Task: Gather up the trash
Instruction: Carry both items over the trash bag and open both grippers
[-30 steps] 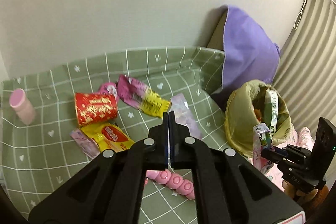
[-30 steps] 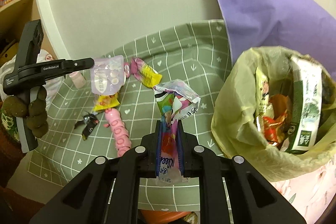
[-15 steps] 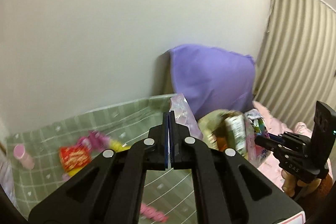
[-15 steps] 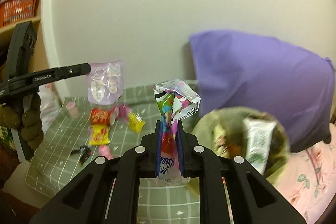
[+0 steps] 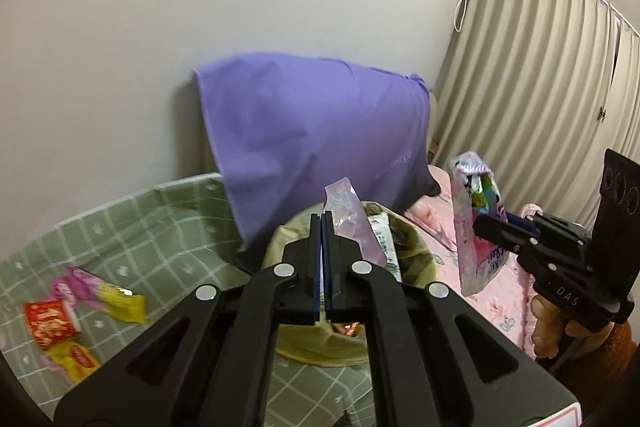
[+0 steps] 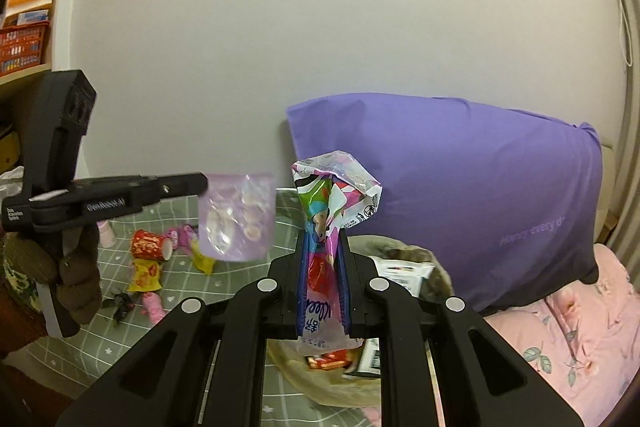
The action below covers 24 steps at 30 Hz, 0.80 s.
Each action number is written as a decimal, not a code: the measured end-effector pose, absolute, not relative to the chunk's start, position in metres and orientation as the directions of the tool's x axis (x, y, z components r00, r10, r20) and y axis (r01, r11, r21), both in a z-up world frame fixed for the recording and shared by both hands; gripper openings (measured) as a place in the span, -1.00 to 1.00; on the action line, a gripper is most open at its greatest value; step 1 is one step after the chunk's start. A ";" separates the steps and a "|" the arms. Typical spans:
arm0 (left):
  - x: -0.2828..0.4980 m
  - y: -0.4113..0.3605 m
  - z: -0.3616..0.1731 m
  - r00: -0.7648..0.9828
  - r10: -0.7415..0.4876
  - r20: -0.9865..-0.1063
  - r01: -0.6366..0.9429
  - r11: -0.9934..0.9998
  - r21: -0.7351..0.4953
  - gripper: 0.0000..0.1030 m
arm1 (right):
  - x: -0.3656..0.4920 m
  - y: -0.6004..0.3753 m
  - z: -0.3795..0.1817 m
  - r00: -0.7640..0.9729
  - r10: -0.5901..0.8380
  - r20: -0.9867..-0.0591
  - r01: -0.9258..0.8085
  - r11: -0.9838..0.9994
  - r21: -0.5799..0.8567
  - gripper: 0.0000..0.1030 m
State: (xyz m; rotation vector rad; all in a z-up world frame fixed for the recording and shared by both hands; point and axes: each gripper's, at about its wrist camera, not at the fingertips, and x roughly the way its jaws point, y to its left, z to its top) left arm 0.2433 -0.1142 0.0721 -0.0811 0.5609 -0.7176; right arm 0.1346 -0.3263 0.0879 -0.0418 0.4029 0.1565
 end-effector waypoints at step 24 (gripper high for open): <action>0.298 -0.190 -0.050 0.378 -0.672 -0.636 0.546 0.717 -0.433 -0.92 | 0.223 -0.351 -0.003 0.769 0.222 -0.599 -0.228 0.971 0.067 -0.73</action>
